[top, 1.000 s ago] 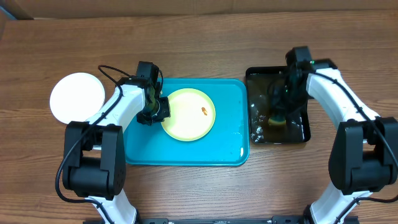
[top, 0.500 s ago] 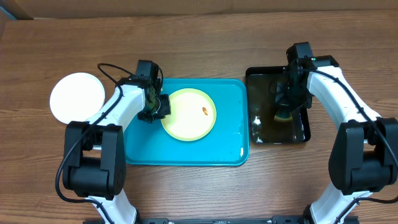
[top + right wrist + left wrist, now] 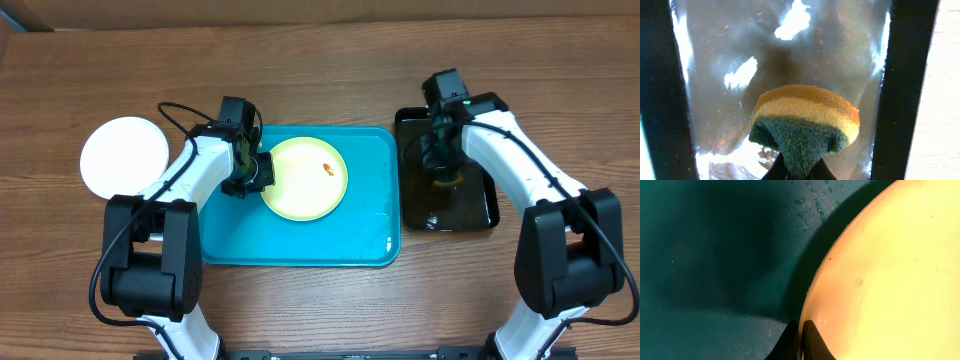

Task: Clean dirty plates on tray and stack at the side
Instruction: 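Grasp the green sponge in the black tray with the right gripper, then scrub the yellow plate with the sponge while the left gripper holds it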

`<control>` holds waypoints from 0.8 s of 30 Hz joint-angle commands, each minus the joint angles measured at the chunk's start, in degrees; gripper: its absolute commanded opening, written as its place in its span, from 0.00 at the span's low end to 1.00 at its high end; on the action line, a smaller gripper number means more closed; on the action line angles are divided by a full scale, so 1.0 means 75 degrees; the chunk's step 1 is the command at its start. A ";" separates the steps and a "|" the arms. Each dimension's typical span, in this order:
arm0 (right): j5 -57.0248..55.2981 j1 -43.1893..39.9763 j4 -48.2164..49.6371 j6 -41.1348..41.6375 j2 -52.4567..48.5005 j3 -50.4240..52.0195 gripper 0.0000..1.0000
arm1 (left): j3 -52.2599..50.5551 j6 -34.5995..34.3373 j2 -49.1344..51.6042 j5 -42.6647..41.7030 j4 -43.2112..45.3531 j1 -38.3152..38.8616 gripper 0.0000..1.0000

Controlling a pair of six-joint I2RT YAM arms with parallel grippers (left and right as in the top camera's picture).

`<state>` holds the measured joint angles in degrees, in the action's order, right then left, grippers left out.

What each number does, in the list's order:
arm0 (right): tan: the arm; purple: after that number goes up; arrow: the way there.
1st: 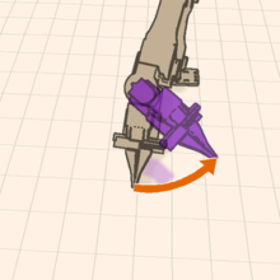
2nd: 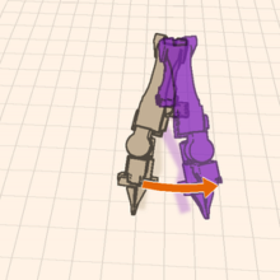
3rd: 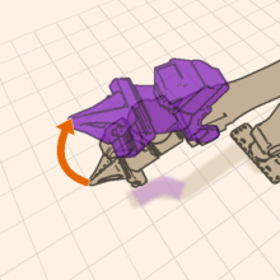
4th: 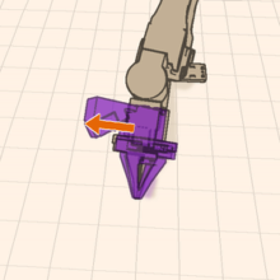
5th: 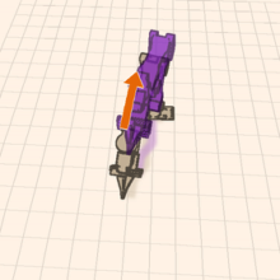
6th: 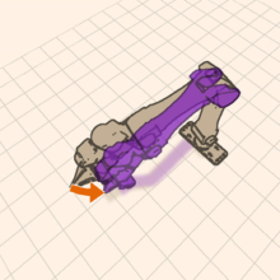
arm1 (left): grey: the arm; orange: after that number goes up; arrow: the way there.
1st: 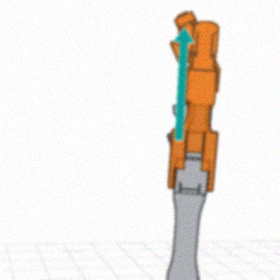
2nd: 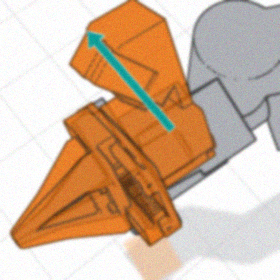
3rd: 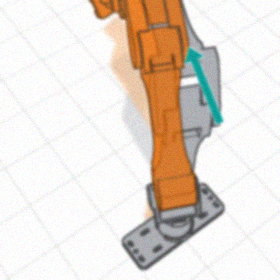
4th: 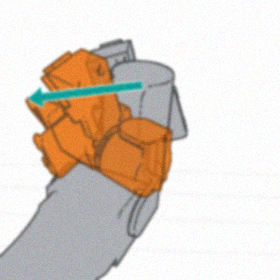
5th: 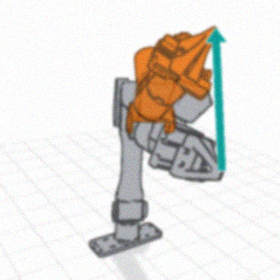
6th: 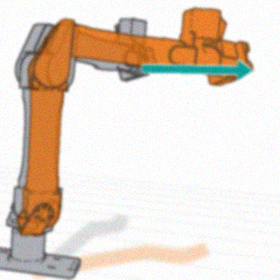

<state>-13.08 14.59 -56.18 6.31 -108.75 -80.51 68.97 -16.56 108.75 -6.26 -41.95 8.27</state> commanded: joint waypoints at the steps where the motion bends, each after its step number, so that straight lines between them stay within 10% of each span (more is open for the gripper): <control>1: -0.0495 0.0254 0.0076 -0.0274 0.0198 -0.0154 0.04 | -0.0035 -0.0023 -0.0029 0.0064 -0.0026 0.0058 0.04; 24: 0.0953 0.1781 -0.1268 -0.0414 0.0146 -0.2559 0.04 | -0.0035 -0.0315 -0.0029 -0.0169 -0.0804 0.0058 0.04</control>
<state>-7.18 25.28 -67.29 2.96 -108.60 -99.20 68.99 -18.06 108.75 -7.99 -47.59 8.27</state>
